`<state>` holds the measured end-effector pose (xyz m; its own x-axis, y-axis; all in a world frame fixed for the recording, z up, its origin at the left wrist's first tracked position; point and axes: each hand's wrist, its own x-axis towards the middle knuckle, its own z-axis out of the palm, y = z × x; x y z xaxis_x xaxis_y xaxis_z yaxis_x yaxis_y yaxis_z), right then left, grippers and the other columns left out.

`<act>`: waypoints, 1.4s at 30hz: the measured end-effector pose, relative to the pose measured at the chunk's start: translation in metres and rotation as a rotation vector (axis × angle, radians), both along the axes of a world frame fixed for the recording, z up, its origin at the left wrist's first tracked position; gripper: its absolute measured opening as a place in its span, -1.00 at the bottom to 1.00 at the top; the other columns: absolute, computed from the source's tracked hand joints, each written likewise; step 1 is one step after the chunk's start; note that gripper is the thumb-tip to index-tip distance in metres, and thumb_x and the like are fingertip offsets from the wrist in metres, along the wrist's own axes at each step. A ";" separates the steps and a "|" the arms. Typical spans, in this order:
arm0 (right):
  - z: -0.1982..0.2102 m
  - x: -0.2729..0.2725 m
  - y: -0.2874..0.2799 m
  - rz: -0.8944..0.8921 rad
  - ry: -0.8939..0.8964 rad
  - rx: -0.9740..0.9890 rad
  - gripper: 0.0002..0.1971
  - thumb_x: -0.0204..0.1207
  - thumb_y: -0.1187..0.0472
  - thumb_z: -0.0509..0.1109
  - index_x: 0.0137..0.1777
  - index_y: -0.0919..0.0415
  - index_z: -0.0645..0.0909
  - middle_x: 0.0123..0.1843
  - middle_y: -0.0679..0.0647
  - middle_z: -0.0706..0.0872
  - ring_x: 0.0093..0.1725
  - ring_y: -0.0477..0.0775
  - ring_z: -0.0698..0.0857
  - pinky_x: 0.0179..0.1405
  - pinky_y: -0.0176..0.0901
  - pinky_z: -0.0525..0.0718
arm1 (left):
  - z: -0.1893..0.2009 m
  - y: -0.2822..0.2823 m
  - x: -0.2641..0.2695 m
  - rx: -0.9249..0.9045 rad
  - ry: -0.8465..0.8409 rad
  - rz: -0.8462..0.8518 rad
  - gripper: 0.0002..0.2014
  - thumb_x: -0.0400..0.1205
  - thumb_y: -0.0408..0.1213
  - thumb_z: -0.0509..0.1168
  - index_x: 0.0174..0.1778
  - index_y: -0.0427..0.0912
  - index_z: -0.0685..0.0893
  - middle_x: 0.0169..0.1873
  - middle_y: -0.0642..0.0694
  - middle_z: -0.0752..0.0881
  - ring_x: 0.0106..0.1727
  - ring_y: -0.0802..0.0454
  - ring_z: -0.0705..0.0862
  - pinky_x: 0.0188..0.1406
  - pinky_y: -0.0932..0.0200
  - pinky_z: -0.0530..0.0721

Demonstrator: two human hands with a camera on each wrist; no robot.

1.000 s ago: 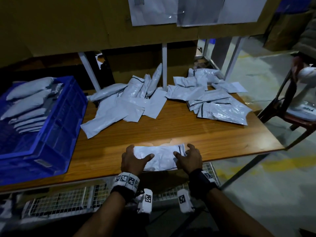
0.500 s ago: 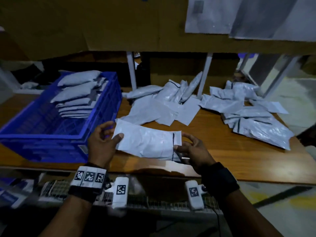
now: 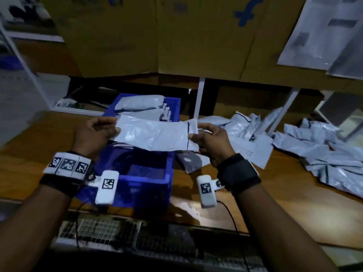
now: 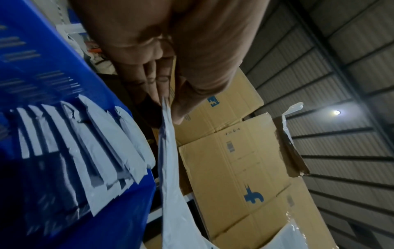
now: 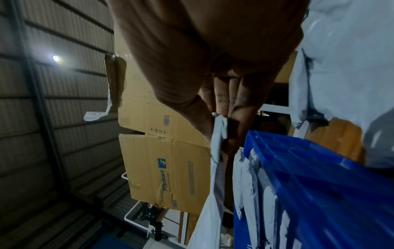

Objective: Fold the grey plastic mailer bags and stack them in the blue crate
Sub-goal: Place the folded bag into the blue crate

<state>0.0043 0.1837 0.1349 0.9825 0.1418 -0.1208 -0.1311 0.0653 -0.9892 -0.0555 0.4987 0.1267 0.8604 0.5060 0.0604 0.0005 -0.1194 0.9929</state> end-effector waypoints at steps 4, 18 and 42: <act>0.010 0.041 0.042 0.004 0.006 -0.017 -0.66 0.49 0.46 0.58 0.25 0.36 0.68 -0.24 0.26 0.72 -0.53 0.03 0.45 -0.56 -0.21 0.42 | 0.002 0.046 0.039 0.034 0.070 0.057 -0.79 0.54 -0.54 0.53 -0.03 -0.15 0.77 -0.10 -0.17 0.80 -0.19 0.01 0.76 -0.21 0.14 0.79; -0.012 0.181 0.134 -0.077 0.011 -0.278 -0.59 0.39 0.34 0.70 0.22 0.30 0.70 0.00 0.29 0.80 -0.47 -0.02 0.71 -0.46 -0.21 0.65 | -0.010 0.132 0.179 0.440 0.287 0.029 -0.86 0.46 -0.48 0.59 -0.13 -0.24 0.82 -0.20 -0.20 0.82 -0.15 -0.14 0.80 -0.12 0.13 0.66; -0.044 0.174 0.168 -0.232 0.102 -0.527 -0.68 0.12 0.50 0.58 -0.68 0.11 0.68 -0.49 0.06 0.77 -0.35 0.16 0.75 -0.08 0.17 0.82 | -0.015 0.172 0.206 0.720 0.313 -0.487 -0.58 0.39 0.07 0.68 0.05 -0.04 0.80 -0.12 0.04 0.83 -0.04 0.12 0.76 -0.06 0.15 0.64</act>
<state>0.1784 0.3512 0.0908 0.9603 -0.1806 -0.2125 -0.2686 -0.3935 -0.8792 0.1509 0.6704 0.1115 0.9986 0.0147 -0.0516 0.0444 -0.7654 0.6421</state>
